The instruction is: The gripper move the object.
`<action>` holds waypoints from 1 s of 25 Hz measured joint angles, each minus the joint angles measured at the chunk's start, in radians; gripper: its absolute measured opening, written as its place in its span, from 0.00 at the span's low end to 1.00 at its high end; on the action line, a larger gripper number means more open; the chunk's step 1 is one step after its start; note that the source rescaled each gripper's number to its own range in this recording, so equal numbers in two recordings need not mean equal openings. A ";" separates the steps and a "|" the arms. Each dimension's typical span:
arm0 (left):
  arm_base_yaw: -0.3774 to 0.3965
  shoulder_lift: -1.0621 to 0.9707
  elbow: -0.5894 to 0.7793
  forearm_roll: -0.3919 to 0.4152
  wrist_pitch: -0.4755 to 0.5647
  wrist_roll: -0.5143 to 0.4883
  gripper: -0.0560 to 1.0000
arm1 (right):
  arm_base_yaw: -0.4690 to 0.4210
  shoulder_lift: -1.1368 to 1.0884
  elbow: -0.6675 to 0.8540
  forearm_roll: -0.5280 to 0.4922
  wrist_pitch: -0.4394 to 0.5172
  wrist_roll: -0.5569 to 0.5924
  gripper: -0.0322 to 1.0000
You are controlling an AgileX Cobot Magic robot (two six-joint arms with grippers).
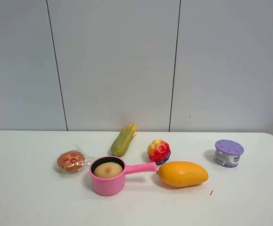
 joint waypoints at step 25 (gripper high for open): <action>0.000 0.000 0.000 0.000 0.000 0.000 0.99 | 0.000 0.000 0.000 0.000 0.000 0.000 1.00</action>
